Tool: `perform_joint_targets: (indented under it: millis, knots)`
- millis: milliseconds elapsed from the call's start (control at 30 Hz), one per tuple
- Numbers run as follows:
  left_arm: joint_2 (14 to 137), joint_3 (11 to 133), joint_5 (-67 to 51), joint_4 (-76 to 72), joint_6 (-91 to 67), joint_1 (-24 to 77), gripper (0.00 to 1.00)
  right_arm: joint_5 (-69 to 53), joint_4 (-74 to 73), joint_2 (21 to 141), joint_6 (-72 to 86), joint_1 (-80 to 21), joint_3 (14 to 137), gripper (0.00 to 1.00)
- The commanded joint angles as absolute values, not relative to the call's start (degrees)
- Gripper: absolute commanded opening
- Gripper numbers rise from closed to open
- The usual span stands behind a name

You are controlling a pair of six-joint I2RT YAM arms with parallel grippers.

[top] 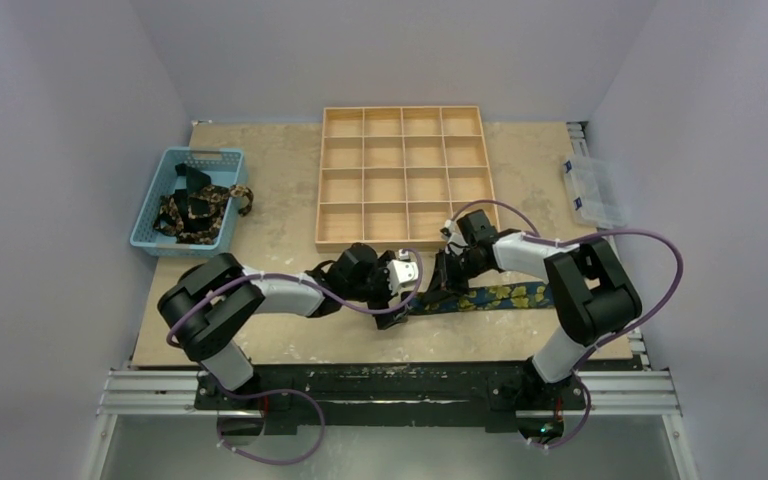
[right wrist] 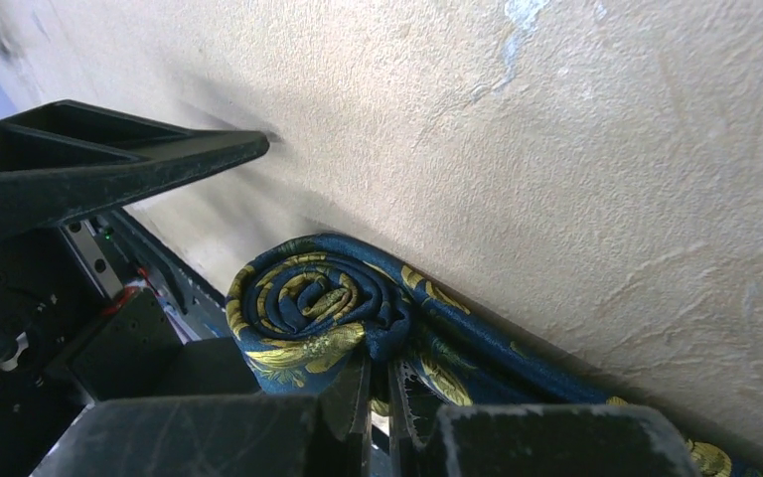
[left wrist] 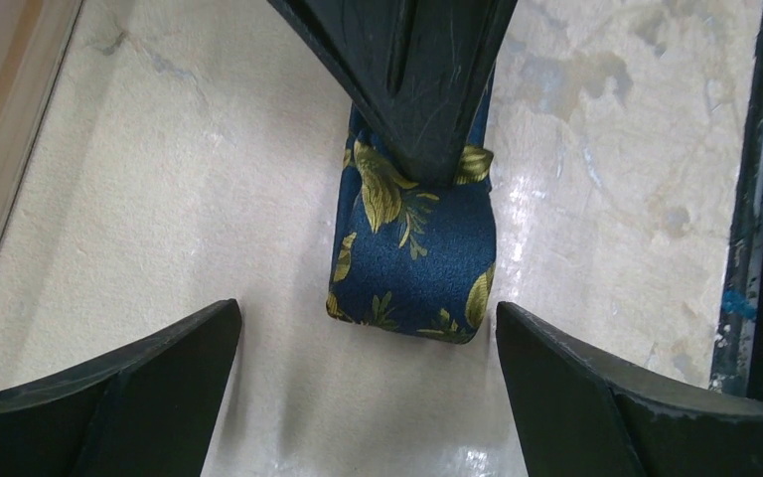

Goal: Roll the ties
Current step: Roll the tie at the center of the board.

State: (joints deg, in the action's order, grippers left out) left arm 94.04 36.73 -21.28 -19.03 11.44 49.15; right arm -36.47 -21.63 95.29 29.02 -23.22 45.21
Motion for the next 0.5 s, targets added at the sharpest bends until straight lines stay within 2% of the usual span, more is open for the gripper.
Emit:
perform_joint_targets:
  millis: [0,367,400,467]
  knots:
    - [95.7,37.3,-25.6,-25.8,7.0,48.9,1.00,-22.1,-24.7,100.7,24.2,-23.5,43.9,0.00]
    - [97.3,34.4,-27.0,-33.3,7.4,48.9,1.00,-19.8,-24.0,107.4,22.1,-25.7,50.2,0.00]
    - [97.3,34.2,-26.9,-33.1,8.1,48.9,0.98,-20.0,-24.1,107.9,21.9,-25.9,51.0,0.00]
    - [97.4,33.6,-26.6,-33.3,9.4,48.9,0.86,-20.3,-23.8,108.1,22.1,-26.5,51.6,0.00]
